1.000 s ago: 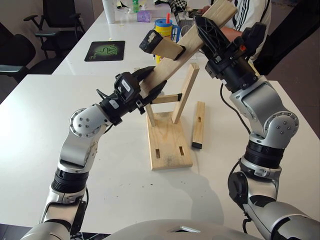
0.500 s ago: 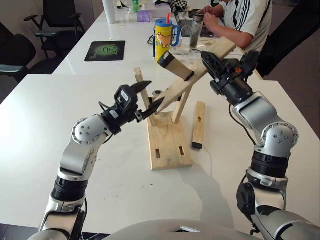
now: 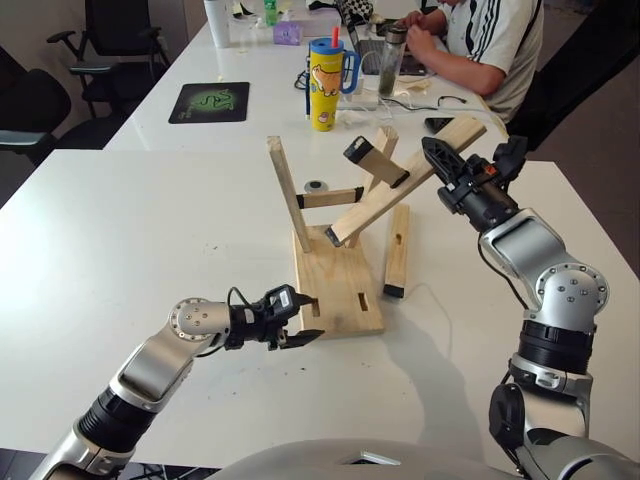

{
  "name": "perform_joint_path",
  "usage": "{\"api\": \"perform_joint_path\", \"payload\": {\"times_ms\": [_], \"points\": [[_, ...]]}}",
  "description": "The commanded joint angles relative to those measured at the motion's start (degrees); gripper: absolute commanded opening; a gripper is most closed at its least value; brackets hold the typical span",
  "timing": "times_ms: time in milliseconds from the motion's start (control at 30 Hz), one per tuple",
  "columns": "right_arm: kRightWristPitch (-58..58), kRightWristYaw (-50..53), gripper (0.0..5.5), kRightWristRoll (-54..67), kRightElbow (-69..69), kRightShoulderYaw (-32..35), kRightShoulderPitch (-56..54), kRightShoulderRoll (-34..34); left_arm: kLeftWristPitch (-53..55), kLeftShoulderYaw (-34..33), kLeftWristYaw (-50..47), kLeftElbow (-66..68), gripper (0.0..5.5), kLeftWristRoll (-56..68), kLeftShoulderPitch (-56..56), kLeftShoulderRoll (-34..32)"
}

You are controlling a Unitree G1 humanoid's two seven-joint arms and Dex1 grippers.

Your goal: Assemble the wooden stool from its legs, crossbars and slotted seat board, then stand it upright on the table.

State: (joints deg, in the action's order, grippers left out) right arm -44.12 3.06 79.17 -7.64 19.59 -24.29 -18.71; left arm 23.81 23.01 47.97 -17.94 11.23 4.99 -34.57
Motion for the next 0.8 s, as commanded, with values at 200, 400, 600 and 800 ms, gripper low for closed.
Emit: {"api": "perform_joint_path", "payload": {"times_ms": [200,400,600,800], "points": [[1.2,-0.1,1.04,-0.6,-0.4,0.5,-1.6,1.2,-7.6,1.7,-5.3,12.1,3.05,-7.4,1.2,5.4],[2.4,-1.1,1.04,-6.0,-1.7,-1.3,-0.9,0.8,-13.2,0.0,-12.3,23.3,3.05,-12.3,6.5,10.6],[6.3,-3.4,1.04,-22.0,0.3,-6.2,-0.3,-0.7,-18.8,-2.4,-14.7,27.7,3.05,-12.8,9.6,13.9],[10.9,-6.3,1.04,-31.7,3.4,-8.7,2.2,2.6,-17.9,-4.5,-12.5,20.8,3.05,-9.3,8.4,15.2]]}}
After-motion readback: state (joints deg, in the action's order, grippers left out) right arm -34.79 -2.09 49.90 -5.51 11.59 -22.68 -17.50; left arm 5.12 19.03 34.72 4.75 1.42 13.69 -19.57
